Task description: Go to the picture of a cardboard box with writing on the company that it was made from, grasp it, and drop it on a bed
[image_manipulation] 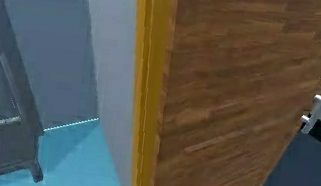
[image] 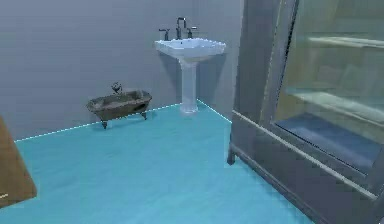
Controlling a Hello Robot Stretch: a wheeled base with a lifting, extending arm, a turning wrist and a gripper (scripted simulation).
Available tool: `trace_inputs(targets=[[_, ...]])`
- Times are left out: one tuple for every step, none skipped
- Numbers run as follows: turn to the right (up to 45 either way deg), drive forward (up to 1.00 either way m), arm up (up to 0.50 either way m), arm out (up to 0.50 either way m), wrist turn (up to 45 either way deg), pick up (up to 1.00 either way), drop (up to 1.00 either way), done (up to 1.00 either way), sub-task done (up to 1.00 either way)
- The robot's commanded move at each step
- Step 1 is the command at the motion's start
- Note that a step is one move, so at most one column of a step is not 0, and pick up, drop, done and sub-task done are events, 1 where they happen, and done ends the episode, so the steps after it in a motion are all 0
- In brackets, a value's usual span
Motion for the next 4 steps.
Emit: trace_inputs(targets=[[-45.0, 0.0, 0.0, 0.0, 0.0, 0.0, 0.0, 0.0, 0.0], [-18.0, 0.0, 0.0, 0.0, 0.0, 0.0, 0.0, 0.0, 0.0], [0.0, 1.0, 0.0, 0.0, 0.0, 0.0, 0.0, 0.0, 0.0], [0.0, 0.8, 0.0, 0.0, 0.0, 0.0, 0.0, 0.0, 0.0]])
